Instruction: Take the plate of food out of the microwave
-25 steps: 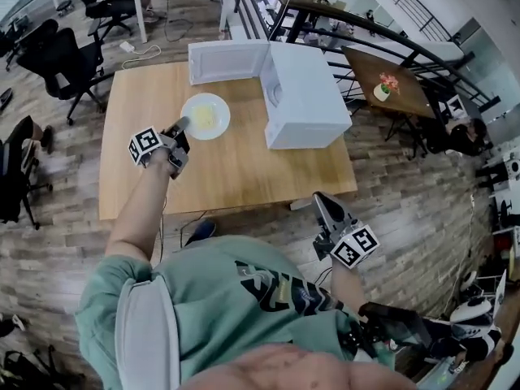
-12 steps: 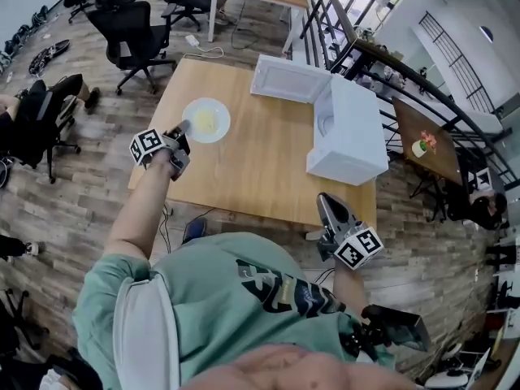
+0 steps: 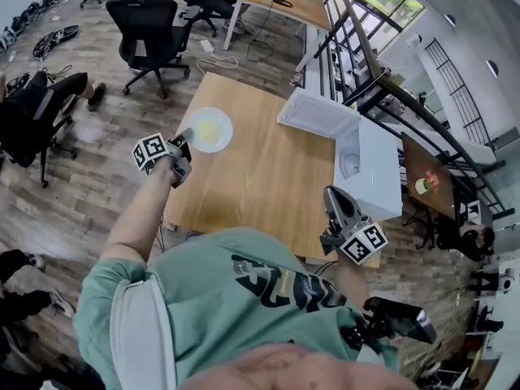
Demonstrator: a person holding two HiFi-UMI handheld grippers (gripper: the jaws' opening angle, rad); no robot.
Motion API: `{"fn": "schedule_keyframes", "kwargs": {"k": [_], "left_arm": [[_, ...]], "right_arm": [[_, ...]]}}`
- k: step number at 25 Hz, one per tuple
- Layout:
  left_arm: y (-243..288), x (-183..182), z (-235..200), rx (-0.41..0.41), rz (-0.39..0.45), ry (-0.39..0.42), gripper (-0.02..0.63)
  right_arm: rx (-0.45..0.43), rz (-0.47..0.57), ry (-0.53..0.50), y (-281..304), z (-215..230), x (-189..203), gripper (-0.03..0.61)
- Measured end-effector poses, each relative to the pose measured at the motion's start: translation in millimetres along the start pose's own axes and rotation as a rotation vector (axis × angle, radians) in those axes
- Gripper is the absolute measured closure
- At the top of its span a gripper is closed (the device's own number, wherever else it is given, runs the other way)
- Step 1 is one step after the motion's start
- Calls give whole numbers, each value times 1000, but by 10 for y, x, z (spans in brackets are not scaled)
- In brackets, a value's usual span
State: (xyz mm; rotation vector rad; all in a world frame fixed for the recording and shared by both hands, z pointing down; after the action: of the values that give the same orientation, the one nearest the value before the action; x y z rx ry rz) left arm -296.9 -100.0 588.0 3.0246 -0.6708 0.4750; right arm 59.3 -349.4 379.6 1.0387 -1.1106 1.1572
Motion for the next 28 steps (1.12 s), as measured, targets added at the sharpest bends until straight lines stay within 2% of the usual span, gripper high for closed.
{"fn": "schedule_keyframes", "kwargs": {"k": [4, 8, 12, 16, 23, 28], "left_arm": [[108, -378, -245, 2, -48, -3, 598], [244, -554, -503, -21, -75, -16, 598], [353, -528, -707, -53, -73, -34, 598], [509, -473, -775, -78, -68, -11, 598], [587, -324, -942, -131, -1, -11, 598], [794, -270, -1169, -162, 3, -24, 598]], "right_arm": [[16, 6, 5, 620, -52, -33, 572], [-3, -24, 4, 1047, -76, 26, 572], [-33, -67, 16, 1269, 89, 120, 572], [-97, -76, 18, 1494, 348, 166, 572], [-230, -109, 21, 1800, 685, 460, 572], [-259, -134, 50, 2038, 882, 644, 572]]}}
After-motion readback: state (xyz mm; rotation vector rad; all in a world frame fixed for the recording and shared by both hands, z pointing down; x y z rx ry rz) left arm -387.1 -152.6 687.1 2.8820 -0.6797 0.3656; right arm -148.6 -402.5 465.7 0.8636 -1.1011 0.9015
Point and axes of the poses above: the fingertips, and each gripper's own axes: y forward along the fingers, z to its right, x out of its underside, the point moved 2 cm from there along -y, backward along the fingers, and after that the axes turned 7 degrees about x, right-handed, at the moved point
